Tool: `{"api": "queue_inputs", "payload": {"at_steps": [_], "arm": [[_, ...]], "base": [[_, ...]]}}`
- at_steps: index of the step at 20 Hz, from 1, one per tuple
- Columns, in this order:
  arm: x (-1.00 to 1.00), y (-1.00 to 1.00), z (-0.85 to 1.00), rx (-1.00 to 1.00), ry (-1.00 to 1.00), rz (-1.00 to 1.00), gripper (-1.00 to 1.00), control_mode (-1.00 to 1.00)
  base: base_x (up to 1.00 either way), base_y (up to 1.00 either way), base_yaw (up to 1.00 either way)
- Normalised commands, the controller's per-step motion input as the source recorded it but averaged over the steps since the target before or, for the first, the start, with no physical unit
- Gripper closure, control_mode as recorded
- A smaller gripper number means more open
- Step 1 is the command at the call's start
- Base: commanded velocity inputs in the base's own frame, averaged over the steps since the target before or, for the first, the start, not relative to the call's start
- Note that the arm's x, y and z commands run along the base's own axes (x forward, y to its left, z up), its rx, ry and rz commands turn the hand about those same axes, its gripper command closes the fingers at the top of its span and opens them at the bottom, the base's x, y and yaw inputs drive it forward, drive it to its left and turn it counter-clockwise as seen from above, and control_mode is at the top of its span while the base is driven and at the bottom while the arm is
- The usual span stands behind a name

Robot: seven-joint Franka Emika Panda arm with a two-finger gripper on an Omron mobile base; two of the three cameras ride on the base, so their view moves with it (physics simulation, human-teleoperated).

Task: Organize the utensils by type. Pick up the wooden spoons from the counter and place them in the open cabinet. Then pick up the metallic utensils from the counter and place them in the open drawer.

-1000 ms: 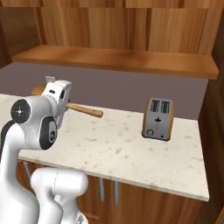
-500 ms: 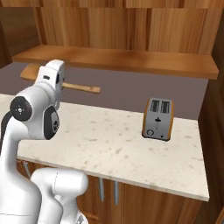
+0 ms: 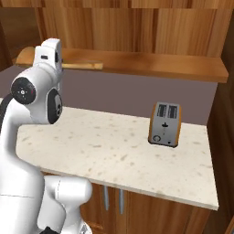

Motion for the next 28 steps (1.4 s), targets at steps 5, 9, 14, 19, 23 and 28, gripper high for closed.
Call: {"api": "queue_inputs", "payload": {"at_steps": [5,9,14,19,23,28], "arm": [[0.45,0.07,0.30,-0.14,-0.15,0.01,1.00,-1.00],[0.57,0.03,0.12,0.00,-0.02,0.00,1.00,-1.00],[0.48,0.00,0.08,0.02,0.08,0.00,1.00,-1.00],[0.49,0.00,0.04,0.00,0.14,0.00,1.00,-1.00],[0.54,0.00,0.06,0.00,0.07,0.00,1.00,-1.00],[0.47,0.00,0.00,0.00,0.03,0.00,1.00,-1.00]], "base": [[0.00,0.00,0.00],[0.00,0.00,0.00],[0.00,0.00,0.00],[0.00,0.00,0.00],[0.00,0.00,0.00],[0.00,0.00,0.00]]}}
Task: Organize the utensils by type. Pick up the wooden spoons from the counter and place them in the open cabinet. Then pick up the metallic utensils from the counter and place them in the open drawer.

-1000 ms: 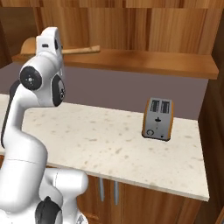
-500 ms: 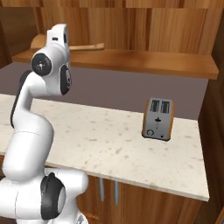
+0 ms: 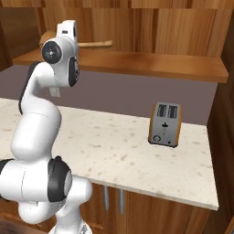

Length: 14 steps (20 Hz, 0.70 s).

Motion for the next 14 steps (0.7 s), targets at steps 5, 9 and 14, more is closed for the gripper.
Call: {"api": "queue_inputs", "payload": {"at_steps": [5,9,14], "arm": [[0.43,0.03,-0.02,0.00,0.08,0.00,1.00,-1.00],[0.45,0.02,-0.15,0.00,0.11,0.00,1.00,-1.00],[0.38,0.00,-0.01,0.00,0.01,0.00,1.00,-1.00]], "base": [[0.00,0.00,0.00],[0.00,0.00,0.00],[0.00,0.00,0.00]]}}
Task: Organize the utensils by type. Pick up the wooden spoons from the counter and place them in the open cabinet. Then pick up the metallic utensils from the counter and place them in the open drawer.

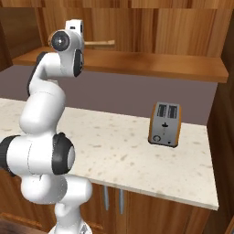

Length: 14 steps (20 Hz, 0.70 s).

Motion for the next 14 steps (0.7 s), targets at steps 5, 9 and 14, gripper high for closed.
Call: {"api": "queue_inputs", "payload": {"at_steps": [5,9,14], "arm": [[0.27,0.00,-0.02,0.00,0.00,0.00,1.00,-1.00],[0.28,0.00,-0.11,0.00,0.00,0.00,1.00,-1.00],[0.27,0.00,-0.14,0.00,0.00,0.00,1.00,-1.00]], "base": [[0.00,0.00,0.00],[0.00,0.00,0.00],[0.00,0.00,0.00]]}}
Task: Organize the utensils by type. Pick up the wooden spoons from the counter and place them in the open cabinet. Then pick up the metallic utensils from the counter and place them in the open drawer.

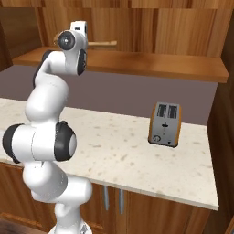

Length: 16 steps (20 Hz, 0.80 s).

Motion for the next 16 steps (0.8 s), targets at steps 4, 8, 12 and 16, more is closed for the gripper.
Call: {"api": "queue_inputs", "payload": {"at_steps": [4,8,12,16], "arm": [[0.29,0.00,-0.06,0.00,0.00,0.00,1.00,-1.00],[0.25,0.00,-0.06,0.00,0.00,0.00,1.00,-1.00],[0.27,0.01,-0.06,0.00,0.00,0.00,1.00,-1.00],[0.30,0.01,-0.06,0.00,0.00,0.00,1.00,-1.00]], "base": [[0.00,0.00,0.00],[0.00,0.00,0.00],[0.00,0.00,0.00],[0.00,0.00,0.00]]}}
